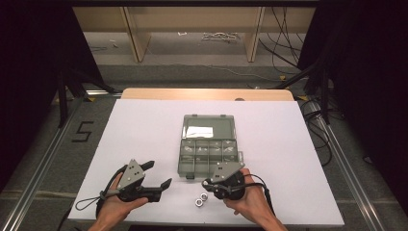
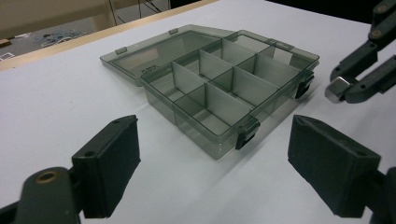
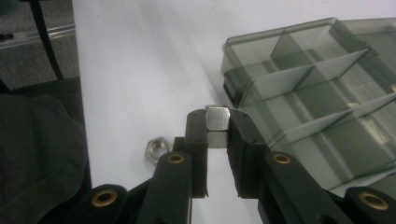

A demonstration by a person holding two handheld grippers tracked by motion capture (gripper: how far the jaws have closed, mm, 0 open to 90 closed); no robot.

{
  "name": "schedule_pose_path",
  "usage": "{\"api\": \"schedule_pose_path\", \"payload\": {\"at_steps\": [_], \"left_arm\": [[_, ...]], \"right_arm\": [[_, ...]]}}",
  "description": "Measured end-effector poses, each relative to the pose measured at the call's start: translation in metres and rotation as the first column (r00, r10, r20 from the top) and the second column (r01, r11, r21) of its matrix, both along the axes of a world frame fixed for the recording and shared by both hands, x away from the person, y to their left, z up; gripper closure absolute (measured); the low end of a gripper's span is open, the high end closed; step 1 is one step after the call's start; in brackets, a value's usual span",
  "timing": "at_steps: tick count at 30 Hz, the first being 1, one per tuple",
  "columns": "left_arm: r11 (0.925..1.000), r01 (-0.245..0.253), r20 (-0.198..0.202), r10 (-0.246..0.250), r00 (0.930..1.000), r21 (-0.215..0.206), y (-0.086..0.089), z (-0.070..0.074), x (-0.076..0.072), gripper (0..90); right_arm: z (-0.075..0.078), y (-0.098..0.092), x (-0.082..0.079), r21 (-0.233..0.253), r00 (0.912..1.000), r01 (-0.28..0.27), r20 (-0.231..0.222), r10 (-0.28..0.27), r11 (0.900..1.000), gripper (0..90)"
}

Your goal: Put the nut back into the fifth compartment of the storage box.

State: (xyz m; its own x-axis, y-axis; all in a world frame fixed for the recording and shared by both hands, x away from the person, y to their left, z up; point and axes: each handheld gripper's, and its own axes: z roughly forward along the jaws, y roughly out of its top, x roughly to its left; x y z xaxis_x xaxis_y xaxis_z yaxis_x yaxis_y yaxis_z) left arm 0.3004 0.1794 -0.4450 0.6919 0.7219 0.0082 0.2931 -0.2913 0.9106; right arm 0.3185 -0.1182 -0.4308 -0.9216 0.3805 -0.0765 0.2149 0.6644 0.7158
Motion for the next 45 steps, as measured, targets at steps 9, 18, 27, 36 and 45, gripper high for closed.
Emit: {"api": "schedule_pose_path", "payload": {"at_steps": [9,18,27,36,45], "left_arm": [[1.0000,0.004,0.001,-0.004,1.0000,0.003,0.000,0.000,0.000,16.5],[0.9999,0.012,0.001,-0.012,0.9999,-0.003,-0.001,-0.001,0.001,16.5],[0.9999,0.015,0.006,-0.015,0.9999,0.001,0.000,-0.001,0.001,16.5],[0.9999,0.015,0.006,-0.015,0.9999,0.001,0.000,-0.001,0.001,16.5],[0.9999,0.010,0.000,-0.010,1.0000,0.003,0.000,-0.001,0.001,16.5]], "right_arm": [[0.003,0.014,0.022,0.016,0.9998,0.019,0.005,-0.019,1.000,78.9],[0.006,0.036,0.047,0.022,0.9994,0.028,0.020,-0.028,0.999,78.9],[0.001,0.055,0.068,0.009,0.9989,0.040,0.024,-0.040,0.999,78.9],[-0.007,0.064,0.077,-0.019,0.9988,0.049,0.009,-0.049,0.999,78.9],[-0.018,0.072,0.081,-0.070,0.9994,0.034,-0.006,-0.035,0.997,78.8]]}}
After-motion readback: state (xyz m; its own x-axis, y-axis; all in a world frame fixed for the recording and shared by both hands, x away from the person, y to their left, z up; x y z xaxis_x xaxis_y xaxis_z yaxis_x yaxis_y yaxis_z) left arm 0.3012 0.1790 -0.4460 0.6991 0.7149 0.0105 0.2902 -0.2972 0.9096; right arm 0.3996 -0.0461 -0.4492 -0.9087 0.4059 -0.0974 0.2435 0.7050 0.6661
